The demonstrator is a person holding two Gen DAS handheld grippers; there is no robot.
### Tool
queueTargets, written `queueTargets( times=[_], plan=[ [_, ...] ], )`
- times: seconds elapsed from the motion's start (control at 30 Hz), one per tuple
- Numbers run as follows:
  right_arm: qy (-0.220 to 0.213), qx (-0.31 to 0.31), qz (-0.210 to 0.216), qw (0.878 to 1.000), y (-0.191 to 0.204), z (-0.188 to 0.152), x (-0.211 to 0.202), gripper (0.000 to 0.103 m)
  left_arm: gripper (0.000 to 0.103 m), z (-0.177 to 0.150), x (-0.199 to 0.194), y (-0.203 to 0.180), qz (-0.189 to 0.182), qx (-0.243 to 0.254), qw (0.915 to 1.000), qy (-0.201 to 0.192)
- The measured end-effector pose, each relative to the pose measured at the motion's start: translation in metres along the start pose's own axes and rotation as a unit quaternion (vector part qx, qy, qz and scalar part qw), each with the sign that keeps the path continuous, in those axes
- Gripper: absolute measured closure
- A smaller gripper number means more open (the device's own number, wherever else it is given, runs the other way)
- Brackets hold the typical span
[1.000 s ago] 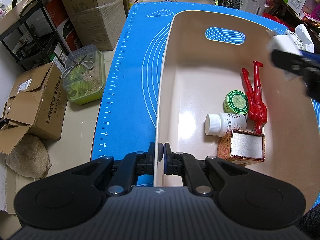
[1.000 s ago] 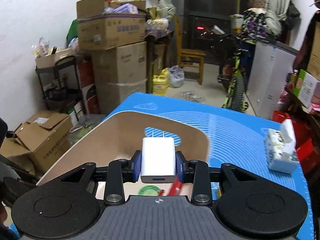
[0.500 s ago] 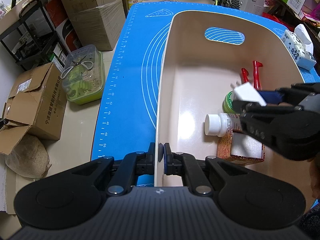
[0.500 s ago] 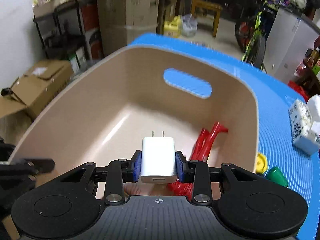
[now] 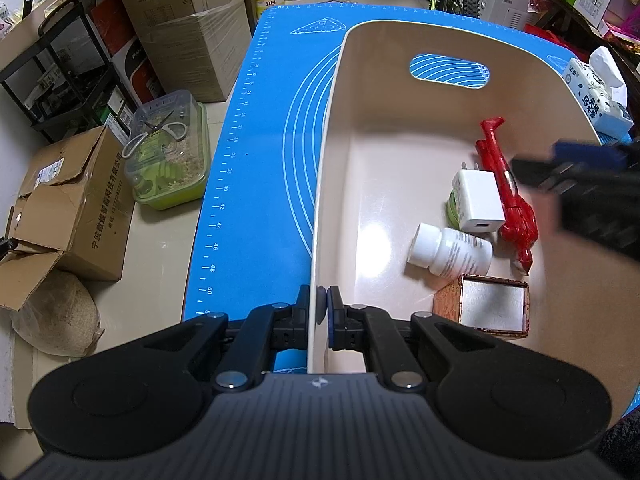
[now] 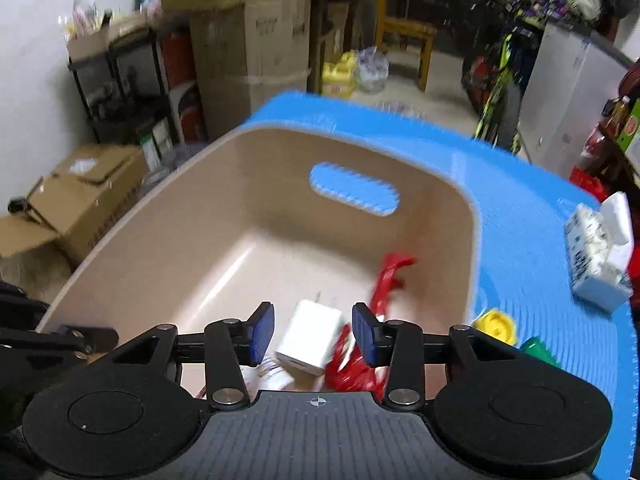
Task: Organize rigid objects
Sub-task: 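Carry the white charger into the basket and release it, then reach the right tool to the black earbud case and grasp it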
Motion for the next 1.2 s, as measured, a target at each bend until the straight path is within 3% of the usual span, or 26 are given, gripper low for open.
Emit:
queueTargets(
  times=[0.2,0.57,0.87,1.2],
  plan=[
    [-0.057,0.022,-0.031,0.998,-0.042,0.014,-0.041,0.045,0.094,0.0,0.0,0.0,0.0,0.0,1.0,0.0],
    [-0.048,0.073,-0.085,0.993,-0.12,-0.022,-0.032,0.044,0.093,0.0,0.0,0.001,0.001,0.001,1.0,0.0],
    [-0.024,0.086,-0.084,0.992,-0.132,-0.059,0.011,0.044,0.093,0.0,-0.001,0.002,0.004,0.003,1.0,-0.001],
    [-0.009,0.076,-0.099,0.992,-0.126,-0.069,0.043,0.055,0.093,0.0,-0.002,0.002,0.005,0.004,1.0,-0.001]
  ],
)
Point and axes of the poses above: each gripper's, at about its wrist camera, not at the fingertips, and x roughly the way its jaws point, y to its left, z to its top, the point moved 8 cm from there along x, roughly the way its jaws point, and after that the axes turned 6 degrees about z, right-handed, at the moved point
